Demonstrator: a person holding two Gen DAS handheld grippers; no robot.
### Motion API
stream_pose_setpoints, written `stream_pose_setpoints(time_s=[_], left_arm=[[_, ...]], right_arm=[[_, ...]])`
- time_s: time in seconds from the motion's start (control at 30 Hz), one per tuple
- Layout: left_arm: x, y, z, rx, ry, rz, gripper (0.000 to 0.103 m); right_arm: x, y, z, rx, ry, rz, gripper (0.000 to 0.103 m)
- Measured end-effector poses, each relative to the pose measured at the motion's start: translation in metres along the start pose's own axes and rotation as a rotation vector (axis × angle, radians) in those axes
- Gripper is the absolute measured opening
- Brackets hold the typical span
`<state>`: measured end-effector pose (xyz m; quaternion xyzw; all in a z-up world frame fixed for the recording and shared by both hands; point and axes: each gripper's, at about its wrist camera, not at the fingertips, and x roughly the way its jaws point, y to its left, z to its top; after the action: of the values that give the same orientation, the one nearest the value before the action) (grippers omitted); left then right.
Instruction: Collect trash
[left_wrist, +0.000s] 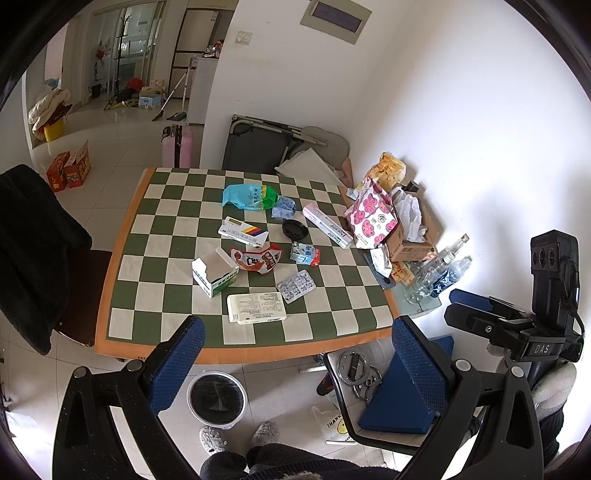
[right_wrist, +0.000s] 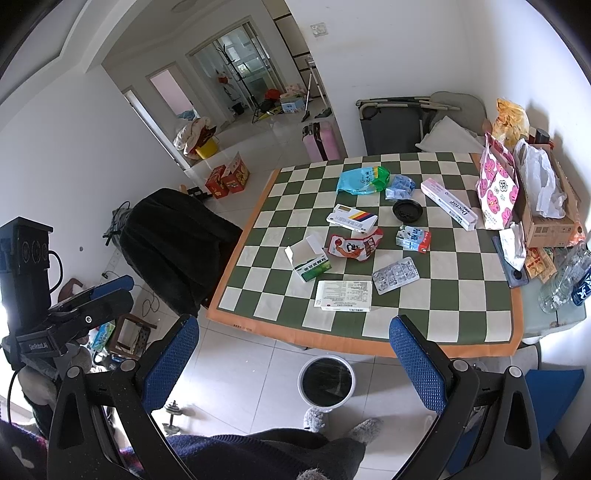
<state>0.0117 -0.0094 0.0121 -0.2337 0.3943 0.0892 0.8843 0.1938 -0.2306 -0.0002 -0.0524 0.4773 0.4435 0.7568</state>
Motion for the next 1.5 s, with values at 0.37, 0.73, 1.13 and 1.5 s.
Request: stream_pose_setpoints(time_s=[0.37, 0.73, 1.13, 1.5], left_arm=[[0.000, 0.000, -0.001, 0.000, 0.000, -0.001, 0.103], [0.004, 0.001, 0.000, 0.010, 0.002, 0.005, 0.103], [0.110, 0.053, 0.033, 0.026, 0.072, 0.374, 0.103], [0.295, 0.134, 0.026, -0.370, 0.401, 0.512, 0.103]], right_arm=[[0.002, 0.006, 0.002, 0.002, 0.001, 0.004, 0.103], [0.024, 0.022, 0.024, 0.021, -0.008, 0.000, 0.103], [0.086, -0.021, 0.034, 0.249, -0.041, -0.277, 0.103], [0.266, -0.165, 0.096, 0.085, 0.308, -0.491, 0.103]])
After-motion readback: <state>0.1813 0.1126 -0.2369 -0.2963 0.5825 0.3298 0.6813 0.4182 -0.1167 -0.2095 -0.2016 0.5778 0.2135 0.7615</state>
